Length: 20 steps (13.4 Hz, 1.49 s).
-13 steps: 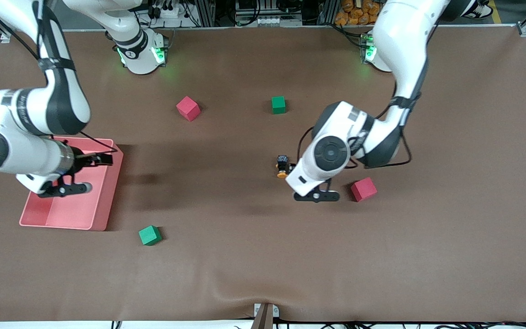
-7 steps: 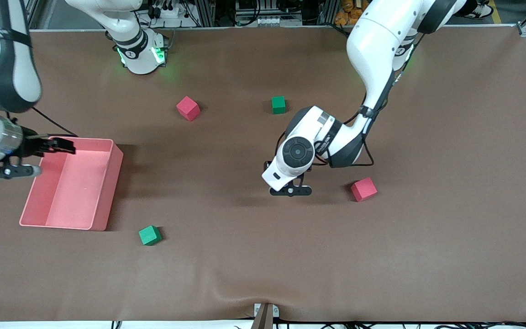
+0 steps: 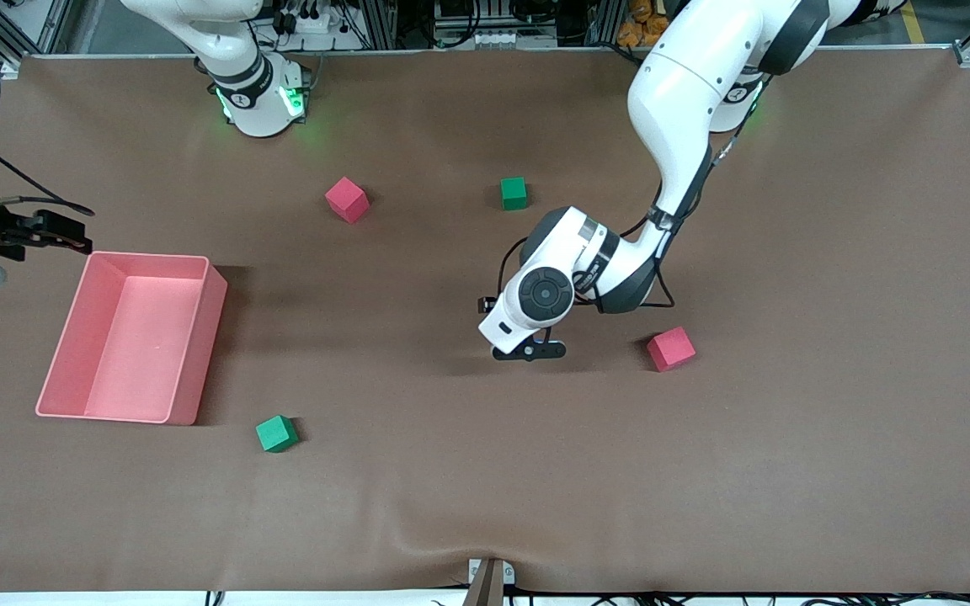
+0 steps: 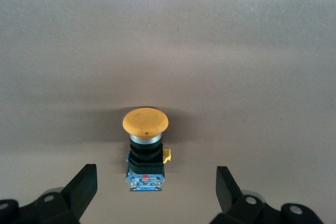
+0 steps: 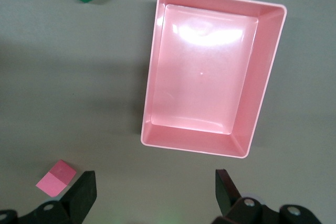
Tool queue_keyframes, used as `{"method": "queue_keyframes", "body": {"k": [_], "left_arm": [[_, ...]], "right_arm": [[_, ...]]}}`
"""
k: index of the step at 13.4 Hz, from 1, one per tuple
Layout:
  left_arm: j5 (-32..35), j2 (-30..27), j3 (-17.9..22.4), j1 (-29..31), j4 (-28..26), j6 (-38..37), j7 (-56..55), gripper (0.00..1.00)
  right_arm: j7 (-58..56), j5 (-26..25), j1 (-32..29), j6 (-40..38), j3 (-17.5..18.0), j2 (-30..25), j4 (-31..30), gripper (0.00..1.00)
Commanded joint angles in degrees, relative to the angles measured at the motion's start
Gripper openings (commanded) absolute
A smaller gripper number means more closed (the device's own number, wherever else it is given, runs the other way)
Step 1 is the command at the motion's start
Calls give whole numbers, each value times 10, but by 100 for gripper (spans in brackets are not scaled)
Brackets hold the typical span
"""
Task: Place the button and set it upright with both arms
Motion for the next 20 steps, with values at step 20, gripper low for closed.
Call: {"method": "queue_keyframes", "body": {"k": [20], "left_arm": [[15,18,4,-14,-9,-12,3,68]], "right_arm": [[9,-6,-1,-35,1,3,31,100]]}}
